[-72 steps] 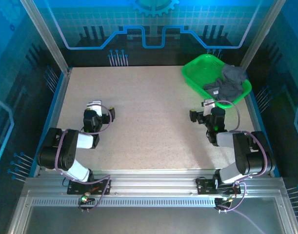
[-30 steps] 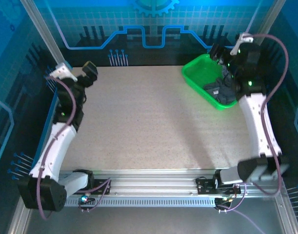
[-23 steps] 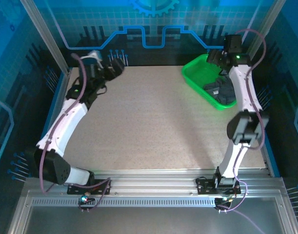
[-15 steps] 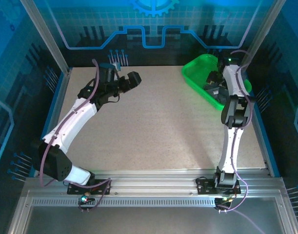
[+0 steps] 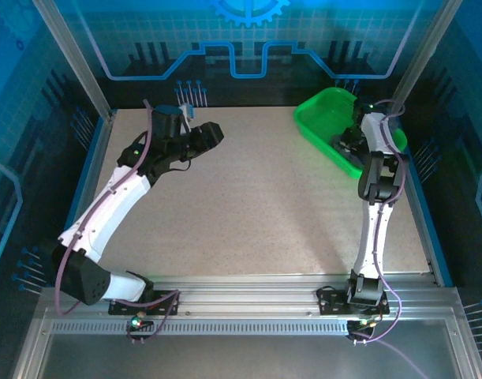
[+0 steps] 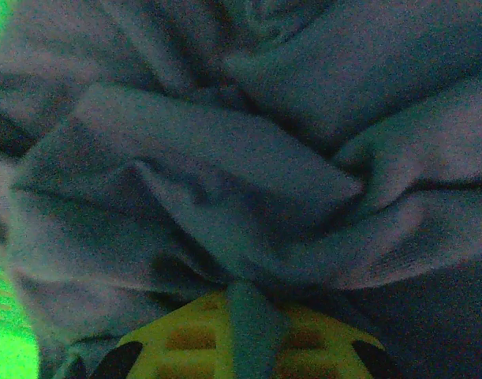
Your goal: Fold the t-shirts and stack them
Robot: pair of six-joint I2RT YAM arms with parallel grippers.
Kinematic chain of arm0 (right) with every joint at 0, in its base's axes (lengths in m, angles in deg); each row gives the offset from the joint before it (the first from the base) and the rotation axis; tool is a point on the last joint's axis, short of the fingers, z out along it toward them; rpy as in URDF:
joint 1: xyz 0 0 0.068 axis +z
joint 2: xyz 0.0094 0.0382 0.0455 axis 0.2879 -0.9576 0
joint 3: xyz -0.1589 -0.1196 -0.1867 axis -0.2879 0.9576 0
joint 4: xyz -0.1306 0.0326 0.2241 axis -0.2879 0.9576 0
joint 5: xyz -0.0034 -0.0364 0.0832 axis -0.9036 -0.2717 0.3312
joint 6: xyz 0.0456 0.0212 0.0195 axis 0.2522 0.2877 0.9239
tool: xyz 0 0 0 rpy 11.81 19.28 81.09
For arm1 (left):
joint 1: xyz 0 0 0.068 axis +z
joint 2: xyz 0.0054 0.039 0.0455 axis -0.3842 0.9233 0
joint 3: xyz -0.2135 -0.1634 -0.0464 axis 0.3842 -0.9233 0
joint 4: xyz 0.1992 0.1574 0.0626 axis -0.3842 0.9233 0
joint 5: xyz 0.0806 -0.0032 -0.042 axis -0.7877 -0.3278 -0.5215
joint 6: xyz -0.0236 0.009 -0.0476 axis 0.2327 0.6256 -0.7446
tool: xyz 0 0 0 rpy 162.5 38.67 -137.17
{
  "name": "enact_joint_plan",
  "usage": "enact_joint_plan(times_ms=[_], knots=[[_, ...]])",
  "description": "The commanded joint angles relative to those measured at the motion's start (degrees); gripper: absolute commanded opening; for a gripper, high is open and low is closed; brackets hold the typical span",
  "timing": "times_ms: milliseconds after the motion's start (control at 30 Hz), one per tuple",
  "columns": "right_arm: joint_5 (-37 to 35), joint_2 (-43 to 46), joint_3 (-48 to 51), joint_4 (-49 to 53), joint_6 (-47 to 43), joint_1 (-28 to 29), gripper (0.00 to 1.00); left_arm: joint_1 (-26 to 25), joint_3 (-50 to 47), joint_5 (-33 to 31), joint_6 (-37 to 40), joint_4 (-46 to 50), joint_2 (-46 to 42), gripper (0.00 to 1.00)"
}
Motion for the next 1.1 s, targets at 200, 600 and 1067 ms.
enact_joint_plan(times_ms=[200, 600, 1067], knots=[[-5.46, 27.22, 2.99, -12.82, 0.55, 2.11, 0.00, -0.07, -2.59, 0.38, 0.08, -0.21, -2.80, 0.62], [-6.63, 45.57, 5.17, -20.85, 3.35, 11.88, 0.00, -0.07, -3.30, 0.03, -0.98, -1.81, -3.06, 0.61], [-5.08, 53.52, -3.70, -28.97, 2.57, 19.44, 0.00, 0.18, -4.40, -5.63, 0.75, 3.90, -8.16, 0.63]])
